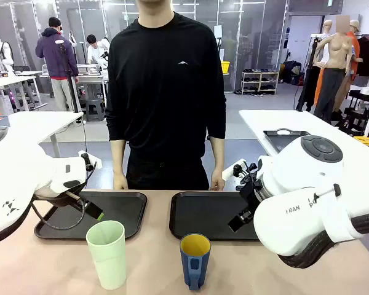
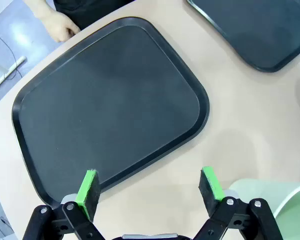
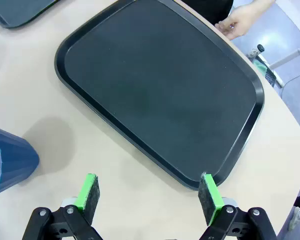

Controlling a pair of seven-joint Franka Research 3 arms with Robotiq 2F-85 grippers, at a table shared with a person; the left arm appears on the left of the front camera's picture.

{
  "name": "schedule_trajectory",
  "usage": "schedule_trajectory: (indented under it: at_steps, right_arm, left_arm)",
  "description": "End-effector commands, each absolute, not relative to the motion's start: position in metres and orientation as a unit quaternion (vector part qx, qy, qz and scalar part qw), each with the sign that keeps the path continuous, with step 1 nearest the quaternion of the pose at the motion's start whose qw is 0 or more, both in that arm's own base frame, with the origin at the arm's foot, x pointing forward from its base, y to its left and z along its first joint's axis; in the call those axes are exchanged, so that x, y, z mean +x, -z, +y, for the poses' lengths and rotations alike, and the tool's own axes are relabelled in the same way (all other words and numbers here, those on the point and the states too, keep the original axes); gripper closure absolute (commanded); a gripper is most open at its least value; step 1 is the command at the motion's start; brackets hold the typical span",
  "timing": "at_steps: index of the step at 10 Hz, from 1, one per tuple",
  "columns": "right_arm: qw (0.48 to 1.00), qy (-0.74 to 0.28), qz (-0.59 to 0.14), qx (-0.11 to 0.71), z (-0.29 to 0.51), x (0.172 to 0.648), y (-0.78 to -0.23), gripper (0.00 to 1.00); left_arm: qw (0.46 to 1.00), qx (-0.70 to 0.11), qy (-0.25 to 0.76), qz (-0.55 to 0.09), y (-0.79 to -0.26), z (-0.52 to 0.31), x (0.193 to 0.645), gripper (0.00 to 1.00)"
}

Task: Sort and store the cups by type.
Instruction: Pick up the Reusable plastic cup.

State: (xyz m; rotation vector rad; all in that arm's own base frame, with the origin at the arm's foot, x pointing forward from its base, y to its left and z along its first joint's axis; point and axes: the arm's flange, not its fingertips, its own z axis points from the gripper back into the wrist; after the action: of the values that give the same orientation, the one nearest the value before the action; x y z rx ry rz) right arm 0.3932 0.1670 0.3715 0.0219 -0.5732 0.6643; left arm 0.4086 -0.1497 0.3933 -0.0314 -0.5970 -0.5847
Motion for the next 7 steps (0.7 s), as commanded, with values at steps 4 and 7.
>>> schedule_trajectory:
  at_steps: [4, 7]
  right_arm:
    - [0.905, -0.322, -0.278, 0.011, 0.167, 0.3932, -0.3715, 0.0]
    - [0.905, -0.322, -0.278, 0.011, 0.167, 0.3932, -0.3715, 0.0]
  left_arm:
    - [0.914, -0.015, 0.284, -0.29, -0.3935, -0.1501, 0.4086, 0.0]
    - [0.914, -0.015, 0.284, -0.29, -0.3935, -0.1501, 0.4086, 0.0]
